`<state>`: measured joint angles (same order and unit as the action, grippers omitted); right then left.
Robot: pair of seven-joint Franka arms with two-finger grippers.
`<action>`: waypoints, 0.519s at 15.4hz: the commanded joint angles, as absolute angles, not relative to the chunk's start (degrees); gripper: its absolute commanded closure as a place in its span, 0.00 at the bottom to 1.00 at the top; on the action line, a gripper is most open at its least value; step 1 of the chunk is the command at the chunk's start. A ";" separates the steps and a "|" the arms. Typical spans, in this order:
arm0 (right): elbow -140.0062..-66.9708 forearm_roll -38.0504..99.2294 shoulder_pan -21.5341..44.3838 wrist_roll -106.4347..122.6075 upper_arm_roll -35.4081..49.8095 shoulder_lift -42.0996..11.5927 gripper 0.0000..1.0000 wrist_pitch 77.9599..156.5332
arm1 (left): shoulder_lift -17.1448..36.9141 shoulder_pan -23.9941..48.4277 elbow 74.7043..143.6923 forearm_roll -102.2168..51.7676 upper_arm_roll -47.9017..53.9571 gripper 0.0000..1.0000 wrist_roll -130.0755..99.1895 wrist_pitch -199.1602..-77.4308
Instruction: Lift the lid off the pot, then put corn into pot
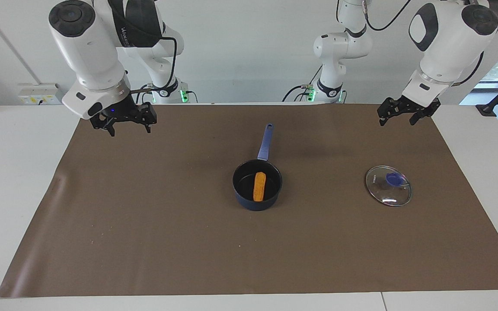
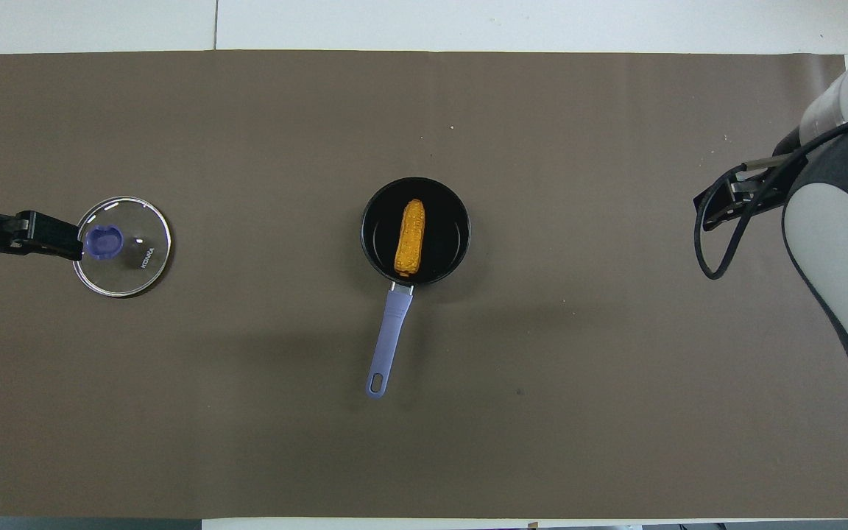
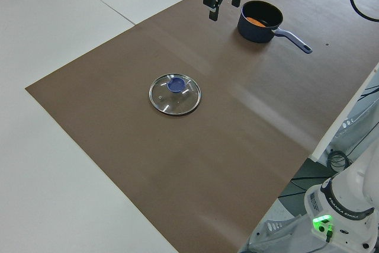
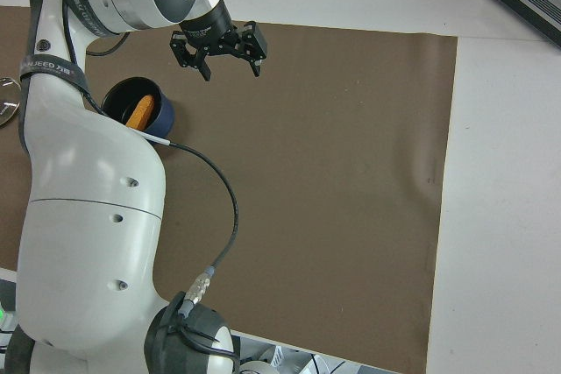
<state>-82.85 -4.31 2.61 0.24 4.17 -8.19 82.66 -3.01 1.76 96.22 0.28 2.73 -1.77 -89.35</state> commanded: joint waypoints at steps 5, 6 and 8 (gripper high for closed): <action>-90.78 -0.62 -7.62 1.49 12.37 -2.11 0.00 84.11 | -2.64 2.99 96.77 -0.97 2.20 0.00 -2.81 -90.18; -90.96 -0.62 -8.08 1.41 12.83 -2.02 0.00 84.55 | -2.64 2.99 96.68 -0.97 2.20 0.00 -2.81 -90.18; -91.31 -0.70 -6.86 0.79 12.66 -2.02 0.00 87.26 | -2.64 2.99 96.59 -0.88 2.37 0.00 -2.81 -90.09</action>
